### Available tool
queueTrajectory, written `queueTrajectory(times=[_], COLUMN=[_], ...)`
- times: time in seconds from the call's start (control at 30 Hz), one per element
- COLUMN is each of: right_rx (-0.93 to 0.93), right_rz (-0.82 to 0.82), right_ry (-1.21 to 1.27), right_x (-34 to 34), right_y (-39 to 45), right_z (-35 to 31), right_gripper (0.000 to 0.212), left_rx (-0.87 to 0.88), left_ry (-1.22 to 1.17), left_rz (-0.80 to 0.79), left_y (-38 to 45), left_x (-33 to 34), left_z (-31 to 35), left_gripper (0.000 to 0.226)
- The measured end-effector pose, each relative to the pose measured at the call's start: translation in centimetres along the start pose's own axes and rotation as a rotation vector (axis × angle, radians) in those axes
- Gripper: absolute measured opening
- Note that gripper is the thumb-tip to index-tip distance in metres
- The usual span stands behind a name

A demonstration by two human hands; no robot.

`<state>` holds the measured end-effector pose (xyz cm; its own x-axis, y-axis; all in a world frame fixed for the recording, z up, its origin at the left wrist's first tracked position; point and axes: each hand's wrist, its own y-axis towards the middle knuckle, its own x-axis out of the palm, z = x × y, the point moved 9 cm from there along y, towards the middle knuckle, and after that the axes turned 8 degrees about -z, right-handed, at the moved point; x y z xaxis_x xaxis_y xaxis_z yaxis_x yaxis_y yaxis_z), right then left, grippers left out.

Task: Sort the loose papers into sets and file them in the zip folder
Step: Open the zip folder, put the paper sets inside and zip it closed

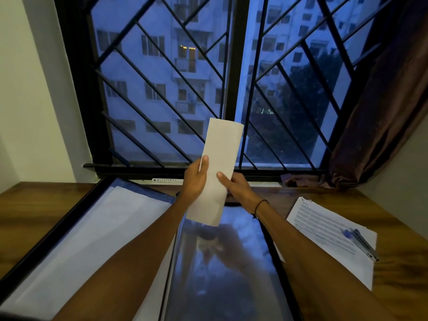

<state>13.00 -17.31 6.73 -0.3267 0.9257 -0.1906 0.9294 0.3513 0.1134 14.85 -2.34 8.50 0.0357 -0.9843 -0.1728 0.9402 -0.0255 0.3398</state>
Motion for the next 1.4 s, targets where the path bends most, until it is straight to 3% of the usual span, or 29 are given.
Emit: queueTrajectory(times=[0.07,0.17,0.27,0.33,0.47,0.57,0.63,0.73,0.8,0.97,1.07,1.2,1.3,1.4], right_rx=[-0.044,-0.15,-0.191,-0.193,-0.127,-0.08,-0.052,-0.017,-0.004,0.005,-0.016,-0.061,-0.071,-0.066], right_rz=[0.015,0.143,0.24,0.295,0.495,0.608,0.67,0.735,0.757,0.779,0.776,0.764,0.776,0.784], right_ry=[-0.002,-0.029,-0.016,0.042,0.163,0.178,0.162,0.132,0.123,0.126,0.153,0.208,0.245,0.275], right_x=[0.0,-1.0,-2.0,-3.0,-6.6,-9.0,-10.3,-11.8,-12.4,-12.8,-13.1,-13.6,-14.1,-14.3], right_y=[0.1,0.5,0.8,1.1,1.0,0.7,0.3,-0.9,-1.6,-2.4,-2.3,-2.0,-1.6,-1.2], right_z=[-0.4,-0.9,-0.7,-0.3,1.2,2.4,3.0,3.5,3.8,4.1,3.5,2.7,2.5,2.6], right_gripper=[0.032,0.047,0.044,0.042,0.039,0.04,0.039,0.041,0.043,0.045,0.043,0.041,0.042,0.044], left_rx=[-0.002,0.034,-0.024,-0.066,0.04,0.015,0.052,0.119,0.121,0.083,0.053,-0.013,-0.152,-0.169], left_ry=[0.028,0.061,0.042,0.036,0.192,0.429,0.723,0.917,0.943,0.852,0.767,0.606,0.495,0.548], left_rz=[-0.034,-0.037,-0.082,-0.103,-0.065,-0.351,-0.585,-0.717,-0.722,-0.68,-0.632,-0.592,-0.547,-0.519], left_y=[0.2,0.2,0.5,0.6,0.1,-1.2,-2.9,-5.0,-5.4,-5.0,-4.4,-4.2,-3.6,-2.8], left_x=[0.4,0.7,1.2,0.9,-1.2,0.3,2.0,3.0,3.2,3.3,2.7,2.4,2.5,2.3], left_z=[0.0,-0.1,-1.2,-2.0,-2.9,-4.5,-5.2,-5.1,-5.0,-5.2,-5.5,-4.9,-5.4,-5.4], left_gripper=[0.046,0.044,0.047,0.05,0.039,0.03,0.041,0.057,0.067,0.049,0.068,0.036,0.039,0.046])
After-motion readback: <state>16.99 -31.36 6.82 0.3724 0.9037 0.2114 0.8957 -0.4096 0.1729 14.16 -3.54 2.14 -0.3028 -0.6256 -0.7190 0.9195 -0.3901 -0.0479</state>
